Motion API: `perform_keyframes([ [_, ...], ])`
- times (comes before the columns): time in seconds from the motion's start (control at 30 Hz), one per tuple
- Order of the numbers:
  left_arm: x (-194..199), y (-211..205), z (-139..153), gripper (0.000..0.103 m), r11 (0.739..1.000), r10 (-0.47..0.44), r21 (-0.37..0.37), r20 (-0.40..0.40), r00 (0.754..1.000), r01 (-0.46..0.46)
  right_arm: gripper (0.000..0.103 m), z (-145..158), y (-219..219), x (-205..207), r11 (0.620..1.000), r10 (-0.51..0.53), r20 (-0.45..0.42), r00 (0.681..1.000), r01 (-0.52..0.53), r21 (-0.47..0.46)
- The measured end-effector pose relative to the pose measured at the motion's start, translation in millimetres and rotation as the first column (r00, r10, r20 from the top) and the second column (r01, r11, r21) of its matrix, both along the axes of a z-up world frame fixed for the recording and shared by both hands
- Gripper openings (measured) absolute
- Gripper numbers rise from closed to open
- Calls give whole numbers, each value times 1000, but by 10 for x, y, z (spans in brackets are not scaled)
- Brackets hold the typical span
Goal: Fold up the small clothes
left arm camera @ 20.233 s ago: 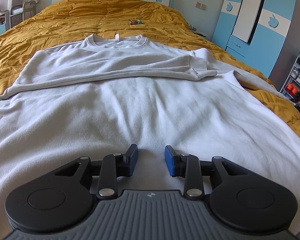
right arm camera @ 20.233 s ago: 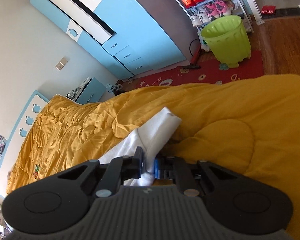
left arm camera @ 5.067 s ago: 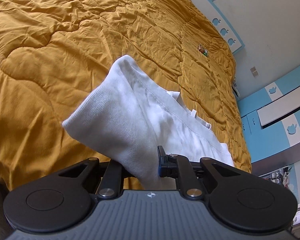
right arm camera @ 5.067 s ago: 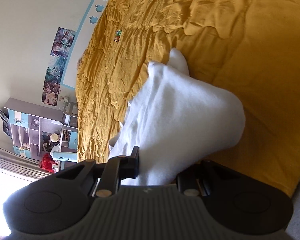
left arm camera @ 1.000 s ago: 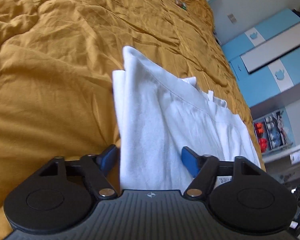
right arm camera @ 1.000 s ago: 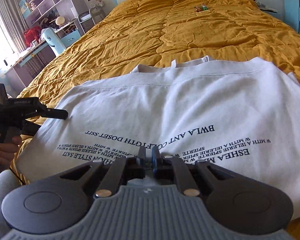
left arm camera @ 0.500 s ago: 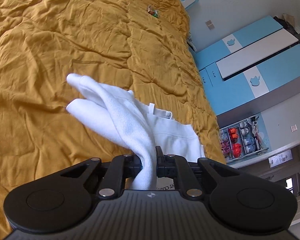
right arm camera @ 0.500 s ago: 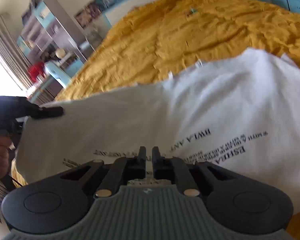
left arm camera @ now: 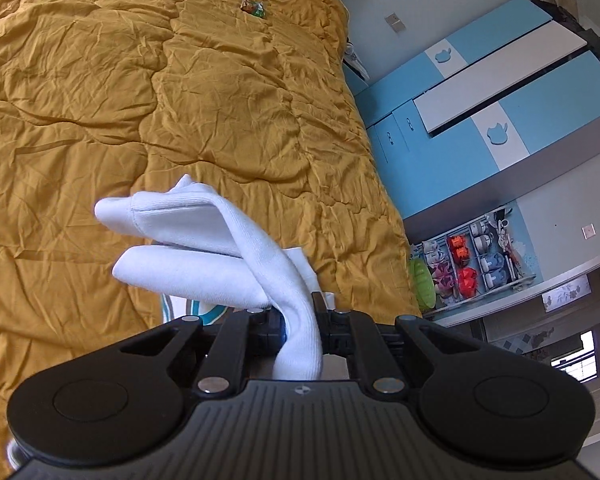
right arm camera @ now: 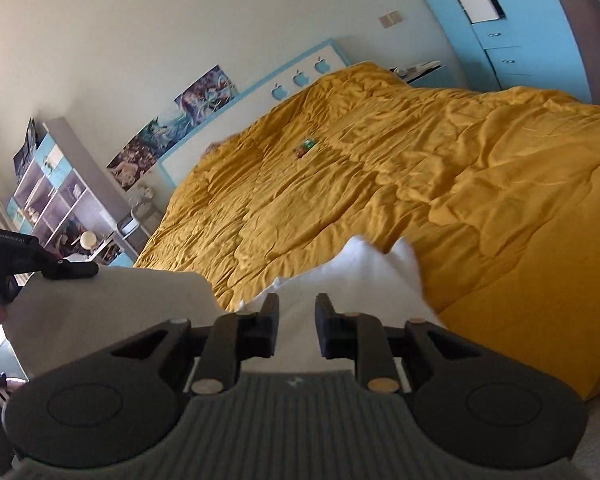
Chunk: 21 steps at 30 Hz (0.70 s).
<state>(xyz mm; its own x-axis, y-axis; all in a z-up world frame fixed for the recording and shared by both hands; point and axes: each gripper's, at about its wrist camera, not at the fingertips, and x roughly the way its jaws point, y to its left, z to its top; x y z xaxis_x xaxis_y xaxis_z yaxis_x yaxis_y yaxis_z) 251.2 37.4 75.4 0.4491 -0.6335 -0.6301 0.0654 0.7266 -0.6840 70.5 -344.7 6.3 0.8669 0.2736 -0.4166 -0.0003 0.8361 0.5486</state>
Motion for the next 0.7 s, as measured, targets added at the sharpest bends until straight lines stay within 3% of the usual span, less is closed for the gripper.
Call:
perform_keyframes([
  [0.13,77,-527,-122,11,999,-4,-42,-17,1000,3,16,-2,-331,-124,997,-72,4,997,72,-16],
  [0.2,85,-819,-243,11,1000,3,-28,-32,999,-4,16,-23,-436,-185,995,-96,-2,995,96,-17],
  [0.3,66,-1284,-445,11,997,-10,74,-43,999,13,16,-84,-561,-254,992,-129,-23,991,128,-22],
  [0.4,44,-1683,-599,17,977,-72,198,-56,996,82,16,-144,-631,-295,988,-156,-42,987,155,-30],
  [0.43,14,-1800,-632,23,967,-98,230,-52,994,107,16,-163,-660,-293,986,-163,-49,985,161,-31],
  [0.53,-102,-1989,-616,56,952,-182,255,18,983,172,16,-180,-703,-307,983,-180,-55,982,179,-33],
  [0.63,-144,-2018,-561,65,950,-215,241,52,975,197,16,-198,-718,-304,981,-193,-69,979,191,-32],
  [0.7,-123,-2031,-536,76,943,-260,238,83,962,234,16,-198,-708,-307,981,-194,-71,978,192,-33],
])
